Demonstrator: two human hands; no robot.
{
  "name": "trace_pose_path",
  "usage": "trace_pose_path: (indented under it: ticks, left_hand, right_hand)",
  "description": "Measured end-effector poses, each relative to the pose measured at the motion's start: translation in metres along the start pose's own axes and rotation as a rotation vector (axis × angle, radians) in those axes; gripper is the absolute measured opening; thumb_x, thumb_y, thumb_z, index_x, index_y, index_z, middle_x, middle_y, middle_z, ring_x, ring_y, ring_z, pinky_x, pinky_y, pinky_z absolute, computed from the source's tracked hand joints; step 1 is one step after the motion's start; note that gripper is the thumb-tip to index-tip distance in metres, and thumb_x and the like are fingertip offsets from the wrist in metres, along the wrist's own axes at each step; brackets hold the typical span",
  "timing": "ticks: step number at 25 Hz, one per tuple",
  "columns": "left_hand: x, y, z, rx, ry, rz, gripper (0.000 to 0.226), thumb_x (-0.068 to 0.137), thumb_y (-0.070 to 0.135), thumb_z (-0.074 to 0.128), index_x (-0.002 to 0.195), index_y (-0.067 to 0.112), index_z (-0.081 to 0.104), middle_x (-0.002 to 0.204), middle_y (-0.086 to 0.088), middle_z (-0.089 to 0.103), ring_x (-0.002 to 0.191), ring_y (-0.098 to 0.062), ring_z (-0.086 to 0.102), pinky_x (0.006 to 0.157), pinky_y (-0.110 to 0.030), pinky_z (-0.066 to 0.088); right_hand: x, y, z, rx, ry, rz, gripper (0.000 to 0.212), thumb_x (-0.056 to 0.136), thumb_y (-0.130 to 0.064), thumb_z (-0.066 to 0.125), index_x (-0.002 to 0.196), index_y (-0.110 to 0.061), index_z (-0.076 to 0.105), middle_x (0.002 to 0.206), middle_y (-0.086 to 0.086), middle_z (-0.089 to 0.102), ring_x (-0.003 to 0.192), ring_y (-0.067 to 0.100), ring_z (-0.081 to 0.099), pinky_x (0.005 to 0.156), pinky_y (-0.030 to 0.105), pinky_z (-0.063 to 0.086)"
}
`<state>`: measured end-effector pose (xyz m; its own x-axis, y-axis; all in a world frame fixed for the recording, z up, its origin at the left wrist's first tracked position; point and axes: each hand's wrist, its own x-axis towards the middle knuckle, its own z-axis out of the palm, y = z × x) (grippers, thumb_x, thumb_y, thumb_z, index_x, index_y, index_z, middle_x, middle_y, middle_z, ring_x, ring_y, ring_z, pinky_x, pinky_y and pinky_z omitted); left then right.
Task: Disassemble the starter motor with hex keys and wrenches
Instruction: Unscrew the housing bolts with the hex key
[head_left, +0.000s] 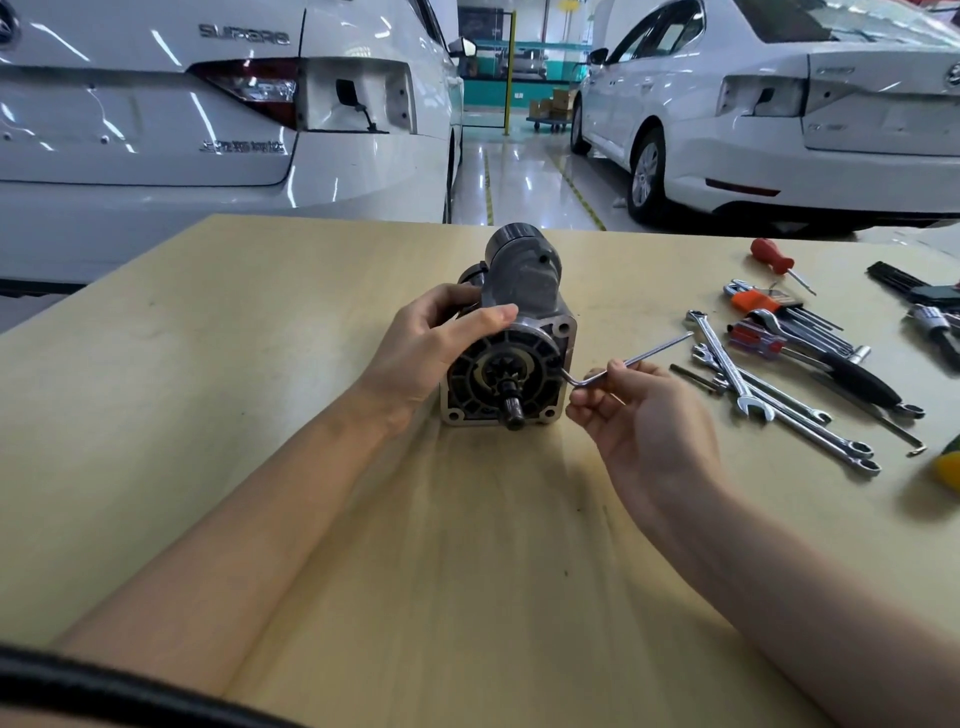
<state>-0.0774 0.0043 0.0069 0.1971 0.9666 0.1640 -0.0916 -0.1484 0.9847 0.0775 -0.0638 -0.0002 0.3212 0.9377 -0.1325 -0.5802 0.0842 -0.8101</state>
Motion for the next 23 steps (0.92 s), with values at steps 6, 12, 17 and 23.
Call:
trace_pose_path:
  ticks: [6, 12, 17, 23]
  left_hand:
    - [0.0, 0.0, -0.001, -0.008, -0.001, 0.001, 0.033, 0.079, 0.018, 0.074, 0.107, 0.003, 0.065, 0.1, -0.01, 0.069, 0.09, -0.02, 0.066, 0.089, -0.035, 0.052]
    - [0.001, -0.001, 0.0, -0.012, -0.008, 0.004, 0.044, 0.068, 0.028, 0.073, 0.105, 0.005, 0.066, 0.099, -0.008, 0.07, 0.09, -0.019, 0.067, 0.087, -0.032, 0.053]
    - [0.002, -0.002, -0.002, -0.017, -0.017, 0.004, 0.043, 0.068, 0.028, 0.073, 0.106, 0.008, 0.066, 0.101, -0.009, 0.071, 0.091, -0.02, 0.069, 0.087, -0.032, 0.055]
    - [0.002, -0.003, -0.002, -0.029, -0.028, 0.005, 0.038, 0.068, 0.029, 0.073, 0.102, 0.011, 0.068, 0.096, -0.004, 0.073, 0.088, -0.017, 0.07, 0.08, -0.026, 0.054]
  right_hand:
    - [0.0, 0.002, -0.001, -0.004, -0.026, 0.004, 0.018, 0.097, 0.005, 0.04, 0.084, -0.006, 0.045, 0.065, 0.011, 0.054, 0.053, 0.021, 0.064, 0.057, 0.031, 0.058]
    - [-0.007, 0.001, 0.001, 0.034, -0.053, -0.045, 0.015, 0.098, 0.003, 0.044, 0.086, -0.005, 0.046, 0.054, 0.005, 0.063, 0.066, 0.03, 0.072, 0.067, 0.037, 0.061]
    - [-0.01, 0.002, 0.002, -0.095, -0.044, -0.115, 0.009, 0.098, 0.0, 0.048, 0.089, -0.004, 0.047, 0.064, 0.011, 0.065, 0.074, 0.032, 0.073, 0.072, 0.037, 0.061]
    - [-0.01, 0.0, -0.002, -0.355, -0.065, -0.276, 0.011, 0.095, -0.003, 0.055, 0.087, -0.008, 0.048, 0.081, 0.015, 0.058, 0.07, 0.027, 0.073, 0.068, 0.033, 0.059]
